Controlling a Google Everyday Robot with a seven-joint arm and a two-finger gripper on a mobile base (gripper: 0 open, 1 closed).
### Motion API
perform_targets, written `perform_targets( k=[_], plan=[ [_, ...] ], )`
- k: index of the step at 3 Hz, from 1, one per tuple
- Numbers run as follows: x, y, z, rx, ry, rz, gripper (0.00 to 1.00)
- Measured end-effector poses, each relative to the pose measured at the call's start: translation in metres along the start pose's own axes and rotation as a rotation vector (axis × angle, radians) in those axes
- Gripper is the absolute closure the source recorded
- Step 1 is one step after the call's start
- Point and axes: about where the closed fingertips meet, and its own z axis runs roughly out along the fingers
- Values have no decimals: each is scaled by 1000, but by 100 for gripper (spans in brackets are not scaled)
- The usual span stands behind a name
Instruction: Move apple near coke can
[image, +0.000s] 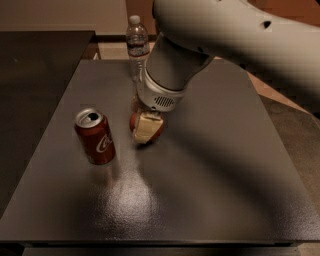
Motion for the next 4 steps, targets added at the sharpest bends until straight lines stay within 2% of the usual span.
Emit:
perform_targets(
  k=[1, 2, 4],
  plan=[
    [-6, 7, 11, 0, 10, 5, 100],
    [-11, 13, 20, 0, 16, 8, 82],
    [-12, 18, 30, 5, 16, 17, 36]
  ],
)
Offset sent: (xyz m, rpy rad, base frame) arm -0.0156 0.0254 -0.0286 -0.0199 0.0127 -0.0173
